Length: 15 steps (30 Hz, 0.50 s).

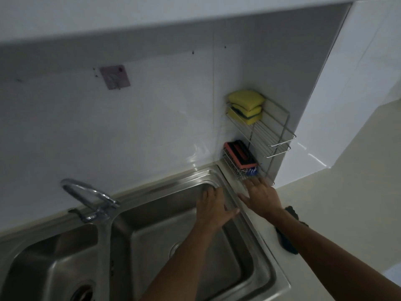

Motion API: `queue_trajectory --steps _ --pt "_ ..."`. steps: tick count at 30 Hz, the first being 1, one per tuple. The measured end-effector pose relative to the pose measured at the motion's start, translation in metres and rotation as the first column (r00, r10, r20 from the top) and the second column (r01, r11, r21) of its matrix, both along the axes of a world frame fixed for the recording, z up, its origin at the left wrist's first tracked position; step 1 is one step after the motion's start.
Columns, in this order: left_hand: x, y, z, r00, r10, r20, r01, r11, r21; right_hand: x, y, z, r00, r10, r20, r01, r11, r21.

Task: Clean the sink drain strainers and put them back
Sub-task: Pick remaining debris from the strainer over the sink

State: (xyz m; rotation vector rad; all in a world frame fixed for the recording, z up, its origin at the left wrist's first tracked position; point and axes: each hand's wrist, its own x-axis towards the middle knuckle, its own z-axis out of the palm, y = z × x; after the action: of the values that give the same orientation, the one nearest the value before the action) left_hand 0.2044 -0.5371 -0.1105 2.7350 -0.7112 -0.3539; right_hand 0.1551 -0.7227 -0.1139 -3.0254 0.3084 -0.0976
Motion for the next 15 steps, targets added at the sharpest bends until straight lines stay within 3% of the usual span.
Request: queue_trajectory --steps 8,15 --pt "-0.023 0.129 0.012 0.983 0.18 0.038 -0.181 0.983 0.026 0.009 0.131 0.025 0.969 0.245 0.027 -0.246 0.969 0.006" --pt "-0.056 0.25 -0.03 0.932 0.359 -0.051 -0.356 0.933 0.046 -0.009 0.245 -0.046 0.877 0.406 -0.259 -0.404 0.913 0.063"
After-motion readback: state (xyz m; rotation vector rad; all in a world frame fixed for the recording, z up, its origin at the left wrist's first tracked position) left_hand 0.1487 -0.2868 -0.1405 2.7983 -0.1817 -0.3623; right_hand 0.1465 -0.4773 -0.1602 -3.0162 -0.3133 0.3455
